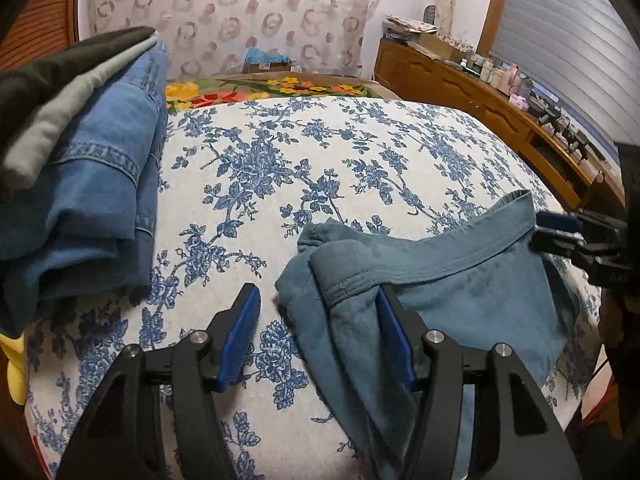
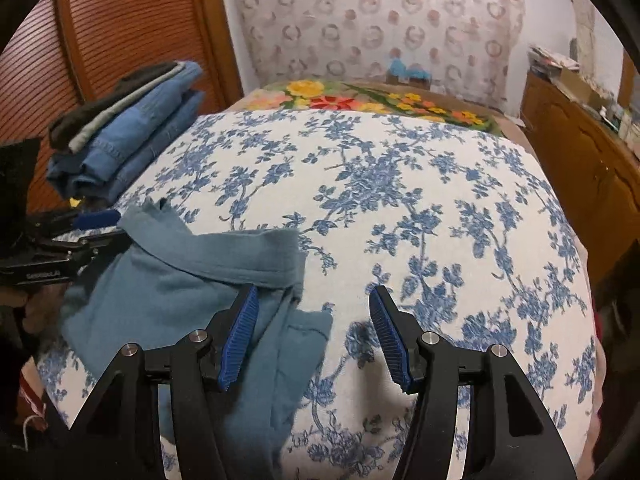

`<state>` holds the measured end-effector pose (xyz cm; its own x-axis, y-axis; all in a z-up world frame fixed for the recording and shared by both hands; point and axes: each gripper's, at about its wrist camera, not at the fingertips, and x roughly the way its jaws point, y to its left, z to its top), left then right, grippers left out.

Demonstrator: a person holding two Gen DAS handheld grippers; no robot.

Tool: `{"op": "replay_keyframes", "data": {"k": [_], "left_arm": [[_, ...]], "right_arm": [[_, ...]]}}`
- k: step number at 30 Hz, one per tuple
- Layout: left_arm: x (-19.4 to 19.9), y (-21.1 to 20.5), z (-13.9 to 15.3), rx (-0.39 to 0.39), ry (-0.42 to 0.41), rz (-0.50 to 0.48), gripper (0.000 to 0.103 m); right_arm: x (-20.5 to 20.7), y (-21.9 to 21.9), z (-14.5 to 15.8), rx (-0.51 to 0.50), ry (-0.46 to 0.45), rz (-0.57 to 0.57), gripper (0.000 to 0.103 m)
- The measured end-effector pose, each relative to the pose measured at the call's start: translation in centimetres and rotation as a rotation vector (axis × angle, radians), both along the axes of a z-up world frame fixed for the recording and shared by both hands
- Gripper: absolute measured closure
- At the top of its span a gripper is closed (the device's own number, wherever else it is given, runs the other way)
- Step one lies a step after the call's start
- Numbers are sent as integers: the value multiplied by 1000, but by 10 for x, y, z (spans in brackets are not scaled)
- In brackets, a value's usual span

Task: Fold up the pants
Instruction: 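Grasp the shorts' waistband edge with the right gripper and lift it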

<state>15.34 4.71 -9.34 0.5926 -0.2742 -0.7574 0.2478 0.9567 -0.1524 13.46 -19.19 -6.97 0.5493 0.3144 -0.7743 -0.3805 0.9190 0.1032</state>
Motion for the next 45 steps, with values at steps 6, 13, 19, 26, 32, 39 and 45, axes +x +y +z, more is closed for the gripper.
{"op": "replay_keyframes", "data": {"k": [6,13,19,26,32,39,45], "left_arm": [[-3,4,-3,-31,-9,-8,44],[-3,4,-3,-30,-15,-9,44],[-3,4,-4,-30,-15,-9,44],[-1,7,-2,-55,11,-5,44],[1,10,1,-101,43,16,44],[-1,7,0,-111,33,32,47],[-1,5,-1,-140,32,17,64]], "right_arm": [[-11,-4,-10,24,54,-4,44],[-10,6,-16,25,44,21,44],[-8,24,-19,-11,15,105,56],[-12,22,-22,4,-5,101,56],[-12,24,-22,5,-7,102,56],[-13,22,-22,15,-6,99,57],[-13,21,-21,14,-7,99,58]]}}
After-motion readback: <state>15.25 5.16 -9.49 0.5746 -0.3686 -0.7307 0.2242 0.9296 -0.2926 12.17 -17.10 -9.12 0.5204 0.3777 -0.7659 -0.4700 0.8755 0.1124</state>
